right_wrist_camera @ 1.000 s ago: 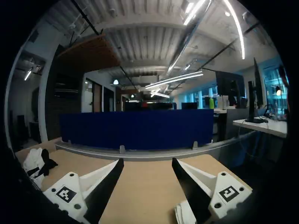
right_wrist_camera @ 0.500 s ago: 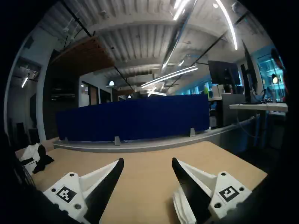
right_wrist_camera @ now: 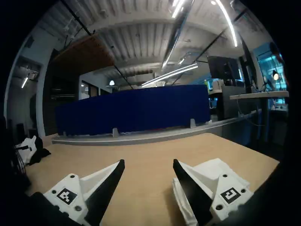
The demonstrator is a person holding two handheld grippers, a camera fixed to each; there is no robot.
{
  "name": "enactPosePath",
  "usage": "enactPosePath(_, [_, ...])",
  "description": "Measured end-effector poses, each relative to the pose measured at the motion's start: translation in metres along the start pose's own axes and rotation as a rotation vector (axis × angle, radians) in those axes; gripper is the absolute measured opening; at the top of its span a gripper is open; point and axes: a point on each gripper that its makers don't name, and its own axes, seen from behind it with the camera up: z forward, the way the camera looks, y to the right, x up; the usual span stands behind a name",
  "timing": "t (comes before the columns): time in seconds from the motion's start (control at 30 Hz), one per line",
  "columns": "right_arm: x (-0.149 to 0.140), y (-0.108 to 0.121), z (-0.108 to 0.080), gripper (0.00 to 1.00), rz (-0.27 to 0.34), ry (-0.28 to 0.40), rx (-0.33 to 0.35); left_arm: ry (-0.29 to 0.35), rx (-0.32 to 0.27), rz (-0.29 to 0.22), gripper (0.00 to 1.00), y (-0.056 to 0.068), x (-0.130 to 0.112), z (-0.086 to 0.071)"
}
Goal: Fold towel
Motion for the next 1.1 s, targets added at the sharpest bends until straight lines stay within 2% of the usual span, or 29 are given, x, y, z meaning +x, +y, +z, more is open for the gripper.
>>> enactPosePath(0.4, [-0.004,0.005,0.004,1.0,0.007,0.008,0.003,0.0,0.0,0.0,0.95,0.001,0.0,-0.002])
enactPosePath(0.73, [-0.008,-0.004,0.002,1.0,0.0,0.01,0.002,-0.001,0.0,-0.001,0.95,0.001,-0.001,-0.002])
enactPosePath(1.1, [-0.005,-0.011,-0.001,1.0,-0.039,0.032,-0.002,-0.001,0.0,-0.001,0.95,0.001,0.0,-0.002])
